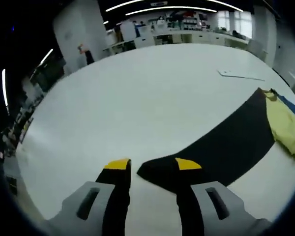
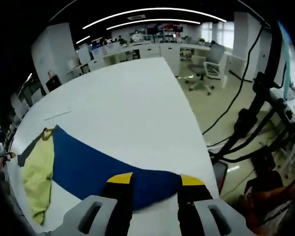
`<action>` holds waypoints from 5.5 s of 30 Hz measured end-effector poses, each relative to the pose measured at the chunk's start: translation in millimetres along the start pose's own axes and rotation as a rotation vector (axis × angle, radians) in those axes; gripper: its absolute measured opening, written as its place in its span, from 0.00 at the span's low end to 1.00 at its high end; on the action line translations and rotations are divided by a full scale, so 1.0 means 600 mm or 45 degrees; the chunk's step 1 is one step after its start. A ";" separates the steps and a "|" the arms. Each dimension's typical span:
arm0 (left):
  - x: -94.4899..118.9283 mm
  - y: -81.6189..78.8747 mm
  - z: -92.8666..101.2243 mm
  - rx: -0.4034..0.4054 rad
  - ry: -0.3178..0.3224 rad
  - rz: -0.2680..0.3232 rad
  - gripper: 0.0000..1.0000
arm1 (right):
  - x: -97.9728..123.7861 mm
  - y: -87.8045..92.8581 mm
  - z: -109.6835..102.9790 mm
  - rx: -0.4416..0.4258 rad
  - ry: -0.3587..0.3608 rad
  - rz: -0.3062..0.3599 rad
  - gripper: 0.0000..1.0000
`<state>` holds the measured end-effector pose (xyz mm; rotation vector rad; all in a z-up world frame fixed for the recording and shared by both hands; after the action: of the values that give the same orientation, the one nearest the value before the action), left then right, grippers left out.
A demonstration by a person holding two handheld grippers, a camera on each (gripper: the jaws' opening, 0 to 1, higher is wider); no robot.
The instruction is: Fold the garment on the visible template until the final outline fits inside the template.
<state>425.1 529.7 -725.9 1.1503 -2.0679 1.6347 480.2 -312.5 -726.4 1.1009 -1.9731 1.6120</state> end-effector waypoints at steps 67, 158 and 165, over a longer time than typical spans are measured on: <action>0.337 0.068 0.272 -0.100 0.731 0.447 0.99 | -0.046 0.147 -0.610 0.683 -1.012 -0.129 0.71; 0.319 0.090 0.399 -0.282 0.928 0.421 0.64 | -0.281 0.071 -0.589 0.724 -0.646 -0.217 0.02; 0.313 0.086 0.400 -0.290 0.928 0.416 0.63 | -0.288 0.079 -0.583 0.709 -0.644 -0.238 0.04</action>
<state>327.9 236.1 -722.0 0.0929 -1.9123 1.5660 486.6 77.0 -780.0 2.0064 -1.6354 1.9766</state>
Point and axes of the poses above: the point that each gripper's makers call its tool centre point, and the gripper's own axes: x roughly backward along the fingers, z roughly to its right, y roughly out of its underside, the point moved 2 cm from there along x, roughly backward along the fingers, and after that the axes turned 14 degrees about -y, right-handed, at the moved point
